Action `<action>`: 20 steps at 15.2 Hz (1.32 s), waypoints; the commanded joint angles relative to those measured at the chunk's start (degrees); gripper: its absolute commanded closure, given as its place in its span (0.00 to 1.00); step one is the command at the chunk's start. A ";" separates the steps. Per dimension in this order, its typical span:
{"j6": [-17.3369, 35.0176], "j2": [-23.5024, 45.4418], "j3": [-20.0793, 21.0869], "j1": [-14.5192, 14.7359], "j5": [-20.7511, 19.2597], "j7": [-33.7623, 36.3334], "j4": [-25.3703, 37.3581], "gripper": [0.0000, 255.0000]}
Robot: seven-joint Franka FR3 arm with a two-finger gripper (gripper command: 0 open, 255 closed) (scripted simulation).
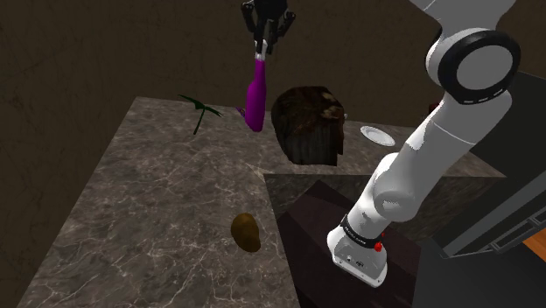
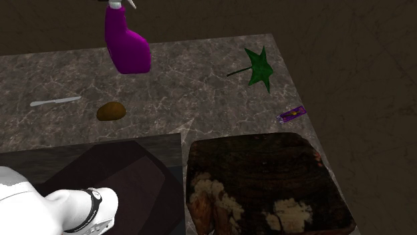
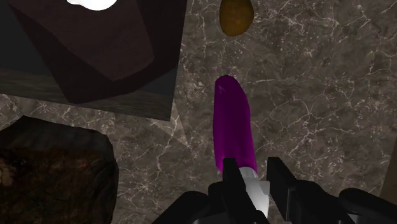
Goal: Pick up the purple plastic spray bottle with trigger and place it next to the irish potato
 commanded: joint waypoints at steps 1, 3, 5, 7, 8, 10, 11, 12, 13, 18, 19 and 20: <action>-1.12 -0.40 1.53 1.22 0.51 3.02 0.81 1.00; -2.38 -0.54 3.05 2.38 1.00 5.89 2.03 1.00; -3.67 -0.38 4.61 3.58 1.46 8.88 3.61 1.00; -4.92 0.05 6.14 4.75 1.84 11.80 5.43 1.00; -3.94 -0.60 6.07 4.70 1.95 11.63 3.80 1.00; -2.02 -1.81 5.94 4.63 2.14 11.33 0.70 1.00; -1.09 -2.37 5.88 4.60 2.23 11.19 -0.79 1.00; -0.17 -2.90 5.83 4.59 2.31 11.05 -2.23 1.00; 0.73 -3.41 5.78 4.57 2.39 10.92 -3.63 1.00; 5.07 -5.62 5.60 4.54 2.71 10.36 -10.16 1.00; 5.91 -6.01 5.58 4.55 2.77 10.26 -11.38 1.00; 6.74 -6.37 5.56 4.55 2.83 10.17 -12.57 1.00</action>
